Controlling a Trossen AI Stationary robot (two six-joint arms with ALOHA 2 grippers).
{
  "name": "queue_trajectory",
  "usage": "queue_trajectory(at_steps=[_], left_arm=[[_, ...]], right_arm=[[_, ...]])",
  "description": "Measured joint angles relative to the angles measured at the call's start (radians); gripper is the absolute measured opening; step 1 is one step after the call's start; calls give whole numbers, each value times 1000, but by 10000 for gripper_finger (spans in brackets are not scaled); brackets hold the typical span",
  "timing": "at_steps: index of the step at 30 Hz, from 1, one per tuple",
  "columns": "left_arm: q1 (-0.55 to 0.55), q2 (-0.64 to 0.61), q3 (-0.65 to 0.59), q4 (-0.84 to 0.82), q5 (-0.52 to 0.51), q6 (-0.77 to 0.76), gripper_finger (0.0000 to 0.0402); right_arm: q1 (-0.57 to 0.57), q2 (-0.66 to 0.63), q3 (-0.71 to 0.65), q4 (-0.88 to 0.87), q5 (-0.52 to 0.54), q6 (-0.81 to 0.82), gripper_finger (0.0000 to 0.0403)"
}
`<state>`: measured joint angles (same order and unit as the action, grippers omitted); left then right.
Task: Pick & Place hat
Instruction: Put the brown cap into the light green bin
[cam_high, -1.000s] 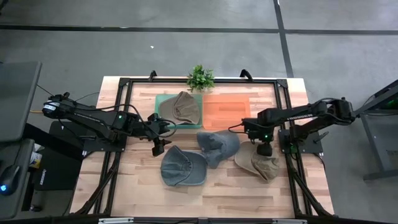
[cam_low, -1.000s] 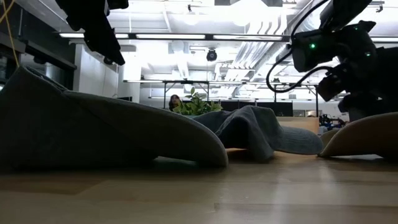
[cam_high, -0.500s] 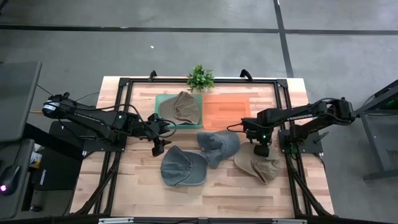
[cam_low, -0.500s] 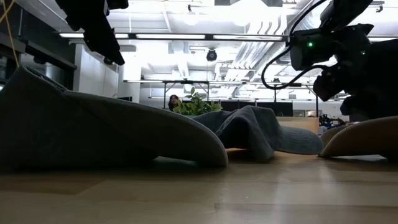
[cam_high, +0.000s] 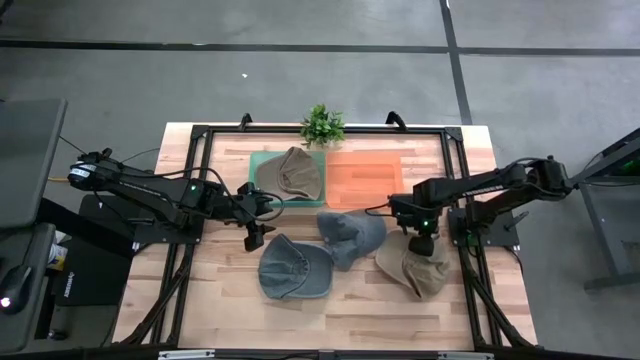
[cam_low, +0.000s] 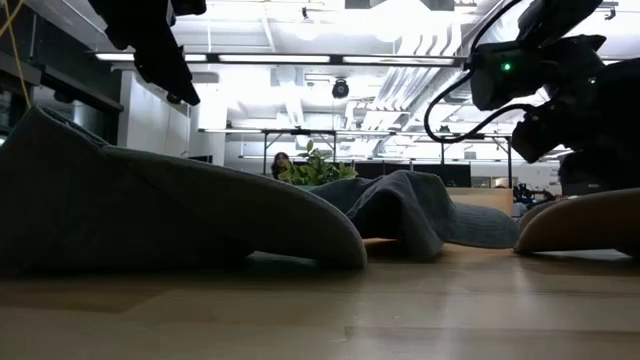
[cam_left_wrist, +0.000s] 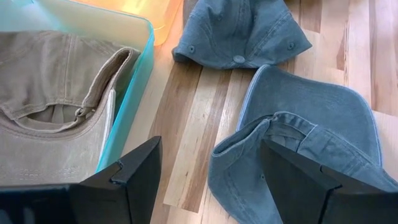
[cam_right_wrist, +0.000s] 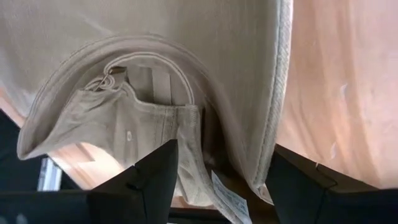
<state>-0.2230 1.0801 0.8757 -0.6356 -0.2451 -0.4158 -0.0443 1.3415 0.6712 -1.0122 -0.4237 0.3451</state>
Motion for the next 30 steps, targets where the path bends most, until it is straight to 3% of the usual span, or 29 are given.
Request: queue_trajectory(at_steps=[11,19,24,30], left_arm=[[0,0,0,-3,-8,-8,248],[0,0,0,-3,-9,-16,248],[0,0,0,-3,-12,-27,248],[0,0,0,-3,-12,-34,248]], right_arm=[[69,0,0,0,-39,75,203],[127,0,0,0,-39,136,121],[140,0,0,1,-28,179,28],[140,0,1,12,-60,199,17]])
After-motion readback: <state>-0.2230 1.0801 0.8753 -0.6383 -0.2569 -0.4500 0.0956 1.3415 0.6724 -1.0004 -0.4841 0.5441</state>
